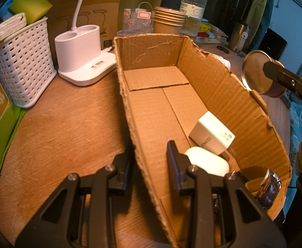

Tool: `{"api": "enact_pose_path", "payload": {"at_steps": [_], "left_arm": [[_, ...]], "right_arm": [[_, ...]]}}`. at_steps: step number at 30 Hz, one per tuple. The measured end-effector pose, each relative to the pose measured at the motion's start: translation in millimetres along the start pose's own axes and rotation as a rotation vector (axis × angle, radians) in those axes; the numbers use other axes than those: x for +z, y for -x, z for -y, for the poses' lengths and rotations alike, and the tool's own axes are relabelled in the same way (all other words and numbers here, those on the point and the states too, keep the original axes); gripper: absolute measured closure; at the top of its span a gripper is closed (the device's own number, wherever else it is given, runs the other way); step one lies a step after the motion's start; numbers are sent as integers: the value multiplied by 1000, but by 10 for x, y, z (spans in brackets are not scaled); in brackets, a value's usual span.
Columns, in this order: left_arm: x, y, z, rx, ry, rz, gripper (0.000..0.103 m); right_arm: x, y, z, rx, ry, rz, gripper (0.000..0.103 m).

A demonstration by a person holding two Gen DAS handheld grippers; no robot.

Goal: Organize rigid objects
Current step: 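Lift the can into the box and open the right gripper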

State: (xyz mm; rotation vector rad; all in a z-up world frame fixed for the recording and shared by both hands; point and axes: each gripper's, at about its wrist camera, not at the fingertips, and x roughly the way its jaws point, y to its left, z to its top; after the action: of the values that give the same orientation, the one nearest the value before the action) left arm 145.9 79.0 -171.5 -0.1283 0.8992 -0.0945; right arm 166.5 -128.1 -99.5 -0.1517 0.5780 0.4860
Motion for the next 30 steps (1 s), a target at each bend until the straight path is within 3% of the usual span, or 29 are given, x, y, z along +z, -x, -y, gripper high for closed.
{"api": "enact_pose_path", "payload": {"at_steps": [22,25,30], "left_arm": [[1,7,-7,0,0,0,70],[0,1,-2,0,0,0,70],[0,7,-7,0,0,0,70]], "right_arm": [[85,170,-297,50,60,67,27],[110,215,-351,44,73,84,35],[140,218,-509,45,126,92,36]]}}
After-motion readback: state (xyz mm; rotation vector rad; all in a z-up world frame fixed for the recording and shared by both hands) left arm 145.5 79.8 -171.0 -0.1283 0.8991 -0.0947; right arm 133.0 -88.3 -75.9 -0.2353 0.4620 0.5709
